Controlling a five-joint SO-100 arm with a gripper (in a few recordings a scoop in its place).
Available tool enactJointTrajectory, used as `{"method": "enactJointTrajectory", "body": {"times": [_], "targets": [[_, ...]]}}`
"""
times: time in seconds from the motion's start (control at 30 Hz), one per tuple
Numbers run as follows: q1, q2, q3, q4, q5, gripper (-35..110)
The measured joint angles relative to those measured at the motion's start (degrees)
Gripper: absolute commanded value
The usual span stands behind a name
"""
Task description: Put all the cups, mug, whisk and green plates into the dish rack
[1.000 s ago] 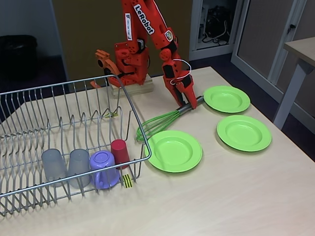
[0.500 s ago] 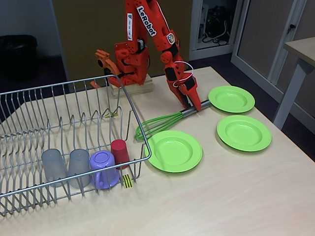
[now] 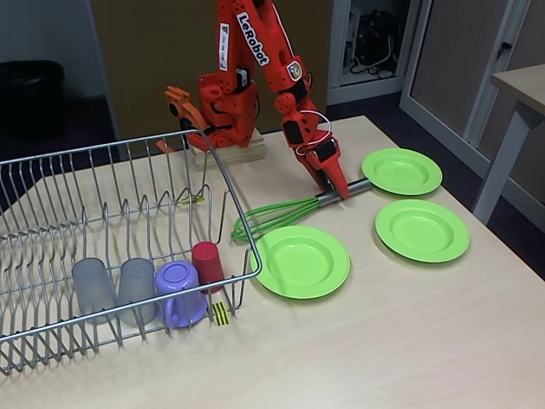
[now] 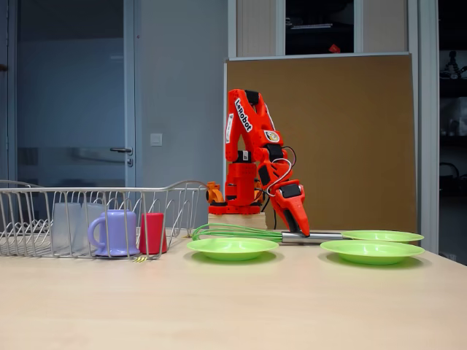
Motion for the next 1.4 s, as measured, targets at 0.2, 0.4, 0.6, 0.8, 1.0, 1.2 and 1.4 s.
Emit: {"method": "enactJointTrajectory", "body": {"times": [0.2,0.4,0.6,0.8,1.0,1.2,1.4], "targets": [[0.35,0.00,-2.29,7.65,4.13,29],[0.44,0.18,-5.71,18.46,6.68,31],[0.26,-0.62,-10.20,27.51,9.93,25],[0.44,-4.13,-14.41,31.55,12.83,15],[0.70,-6.15,-16.79,31.82,13.27,0],[1.32,-5.89,-16.79,32.34,11.34,0],[1.41,2.29,-14.59,39.73,5.89,0]]}}
